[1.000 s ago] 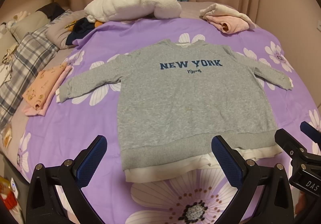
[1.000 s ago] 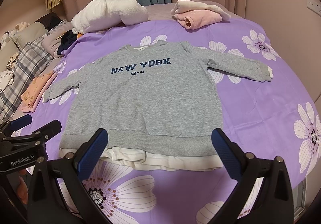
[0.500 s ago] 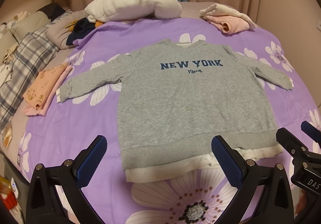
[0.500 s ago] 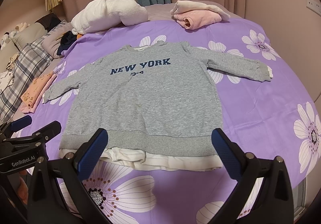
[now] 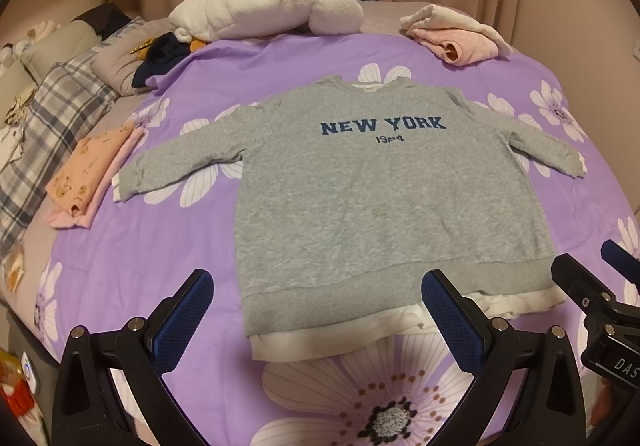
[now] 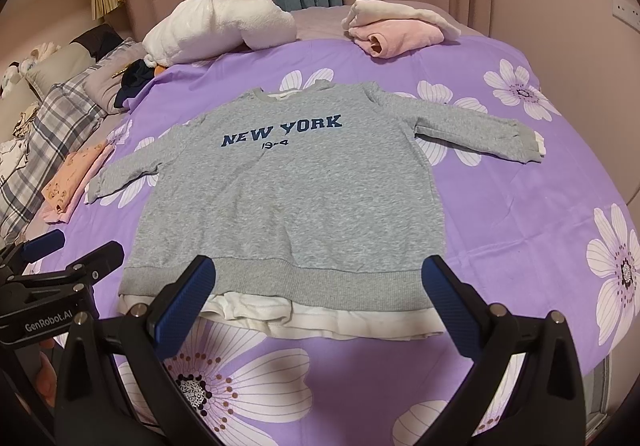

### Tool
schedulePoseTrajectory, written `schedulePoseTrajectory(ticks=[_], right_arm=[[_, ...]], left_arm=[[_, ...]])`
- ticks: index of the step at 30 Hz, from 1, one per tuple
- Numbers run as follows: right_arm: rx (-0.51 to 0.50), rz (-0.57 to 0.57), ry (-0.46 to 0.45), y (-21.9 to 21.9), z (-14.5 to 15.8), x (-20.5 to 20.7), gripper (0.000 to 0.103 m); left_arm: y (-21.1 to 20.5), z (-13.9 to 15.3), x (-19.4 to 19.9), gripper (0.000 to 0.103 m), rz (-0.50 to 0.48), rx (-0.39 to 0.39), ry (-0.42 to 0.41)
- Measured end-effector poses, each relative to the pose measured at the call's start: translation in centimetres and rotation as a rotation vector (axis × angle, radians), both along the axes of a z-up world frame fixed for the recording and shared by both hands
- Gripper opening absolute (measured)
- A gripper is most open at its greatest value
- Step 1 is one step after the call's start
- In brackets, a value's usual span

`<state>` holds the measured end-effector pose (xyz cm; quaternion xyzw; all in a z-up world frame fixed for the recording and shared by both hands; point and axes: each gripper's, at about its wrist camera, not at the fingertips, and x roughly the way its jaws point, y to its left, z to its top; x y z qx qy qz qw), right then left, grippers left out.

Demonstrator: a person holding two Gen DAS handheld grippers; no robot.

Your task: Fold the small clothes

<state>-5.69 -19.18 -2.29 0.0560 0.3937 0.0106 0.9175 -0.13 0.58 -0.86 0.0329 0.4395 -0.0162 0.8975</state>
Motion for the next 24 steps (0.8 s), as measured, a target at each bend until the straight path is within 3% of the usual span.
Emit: schedulePoseTrajectory(ticks=[19,24], right_arm=[[0.003,-0.002,0.003,0.0,-0.05,0.03,0.103],[0.05,0.005,-0.002,-0.4,-0.54,0.07,0.103]], left_arm=[[0.05,-0.08,0.06,0.103,0.0,0.0,0.004],[-0.03,-0.47,0.33,0.103,-0.007,-0.009,0.009]])
